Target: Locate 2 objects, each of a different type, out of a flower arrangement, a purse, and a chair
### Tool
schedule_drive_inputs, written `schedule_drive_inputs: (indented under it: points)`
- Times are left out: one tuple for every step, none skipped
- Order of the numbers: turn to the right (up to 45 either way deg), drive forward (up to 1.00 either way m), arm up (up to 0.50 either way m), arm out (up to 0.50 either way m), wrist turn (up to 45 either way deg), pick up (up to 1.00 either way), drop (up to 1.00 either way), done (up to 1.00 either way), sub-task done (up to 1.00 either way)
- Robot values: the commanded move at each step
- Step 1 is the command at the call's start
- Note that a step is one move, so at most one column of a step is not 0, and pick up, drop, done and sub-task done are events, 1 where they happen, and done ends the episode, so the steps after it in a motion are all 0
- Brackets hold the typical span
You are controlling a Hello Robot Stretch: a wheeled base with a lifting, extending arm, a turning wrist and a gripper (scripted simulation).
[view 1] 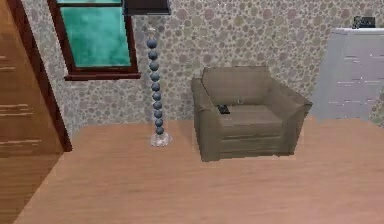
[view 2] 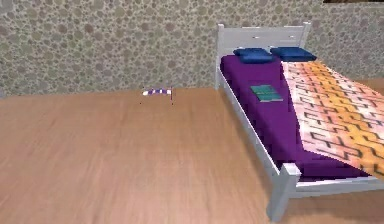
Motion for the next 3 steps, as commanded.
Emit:
schedule_drive_inputs:
  points:
    - [0.0,0.80,0.00,0.00,0.0,0.00,0.00,0.00,0.00]
    - [21.0,0.00,0.00,0.00,0.0,0.00,0.00,0.00,0.00]
    - [0.0,0.00,0.00,0.00,0.0,0.00,0.00,1.00,0.00]
